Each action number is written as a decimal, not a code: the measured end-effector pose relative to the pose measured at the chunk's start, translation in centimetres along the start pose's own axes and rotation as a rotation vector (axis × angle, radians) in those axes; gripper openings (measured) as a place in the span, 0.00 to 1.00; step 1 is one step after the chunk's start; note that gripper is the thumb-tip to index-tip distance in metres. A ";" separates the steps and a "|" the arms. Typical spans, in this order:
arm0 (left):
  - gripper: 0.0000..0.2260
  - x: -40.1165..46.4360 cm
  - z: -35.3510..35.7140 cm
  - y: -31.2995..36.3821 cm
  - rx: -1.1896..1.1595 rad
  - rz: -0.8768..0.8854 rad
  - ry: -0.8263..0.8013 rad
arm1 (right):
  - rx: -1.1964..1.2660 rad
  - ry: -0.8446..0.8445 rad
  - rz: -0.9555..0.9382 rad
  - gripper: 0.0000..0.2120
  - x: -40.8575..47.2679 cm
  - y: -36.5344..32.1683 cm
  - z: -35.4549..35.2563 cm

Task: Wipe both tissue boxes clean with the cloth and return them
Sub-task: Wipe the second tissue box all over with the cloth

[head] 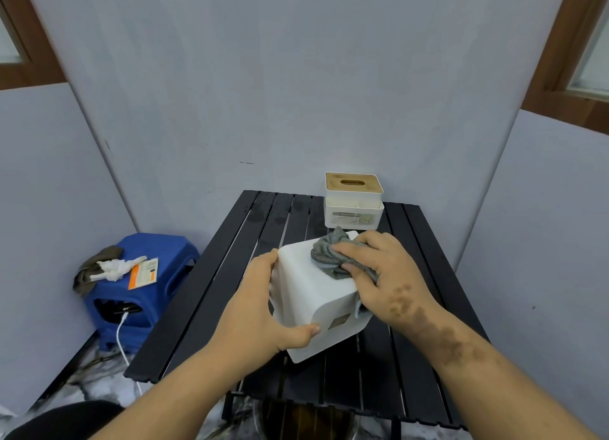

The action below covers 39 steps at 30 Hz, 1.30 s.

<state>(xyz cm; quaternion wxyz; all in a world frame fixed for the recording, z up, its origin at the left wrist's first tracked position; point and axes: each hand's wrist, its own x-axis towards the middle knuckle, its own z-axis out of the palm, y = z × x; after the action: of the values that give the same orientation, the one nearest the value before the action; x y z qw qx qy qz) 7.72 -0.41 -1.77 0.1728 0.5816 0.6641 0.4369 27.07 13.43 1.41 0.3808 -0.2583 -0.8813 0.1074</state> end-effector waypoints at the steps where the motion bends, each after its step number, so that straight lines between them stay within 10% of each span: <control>1: 0.47 0.0 0.0 -0.1 -0.001 0.001 -0.001 | -0.001 -0.001 0.003 0.16 0.0 0.0 0.0; 39: 0.53 0.5 -0.8 -0.1 0.004 -0.155 -0.143 | -0.098 -0.222 0.264 0.14 0.8 3.3 -5.3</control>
<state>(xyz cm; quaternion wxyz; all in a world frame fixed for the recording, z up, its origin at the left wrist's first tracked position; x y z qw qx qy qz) 6.99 -0.22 -1.24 0.2520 0.5584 0.6940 0.3783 31.70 16.59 4.26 0.2508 -0.3768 -0.8805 0.1412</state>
